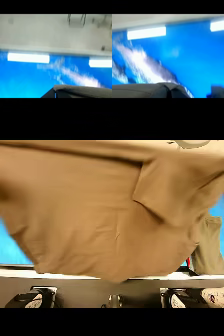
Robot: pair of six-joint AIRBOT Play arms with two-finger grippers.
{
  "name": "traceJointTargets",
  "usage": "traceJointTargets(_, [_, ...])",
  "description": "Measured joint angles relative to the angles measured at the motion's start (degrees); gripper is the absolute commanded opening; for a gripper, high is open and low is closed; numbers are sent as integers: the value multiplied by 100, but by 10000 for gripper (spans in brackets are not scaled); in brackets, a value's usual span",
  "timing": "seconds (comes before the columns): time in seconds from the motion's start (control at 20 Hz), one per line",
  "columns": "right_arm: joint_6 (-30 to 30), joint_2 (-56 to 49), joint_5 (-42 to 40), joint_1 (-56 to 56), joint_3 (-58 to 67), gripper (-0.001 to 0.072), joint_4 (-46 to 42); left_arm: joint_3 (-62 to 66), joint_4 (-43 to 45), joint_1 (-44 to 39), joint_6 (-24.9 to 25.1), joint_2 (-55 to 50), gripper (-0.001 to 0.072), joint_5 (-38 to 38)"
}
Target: Fold the shirts.
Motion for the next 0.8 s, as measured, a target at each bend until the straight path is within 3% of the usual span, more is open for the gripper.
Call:
traceJointTargets(0.2, [118, -1902, 420, 214, 7, 19, -20, -925, 28, -2, 46, -1335, 19, 39])
traceJointTargets(0.45, [262, -3674, -643, 719, 4, 20, 2, -1239, -321, 2, 63, -2861, 22, 654])
traceJointTargets(0.65, [365, -4175, -1399, 872, 7, 21, 22, -1292, -748, 17, 146, -3418, 23, 1113])
traceJointTargets(0.8, [282, -4212, -667, 793, -13, 20, -227, -1320, -822, 87, 442, -3486, 22, 485])
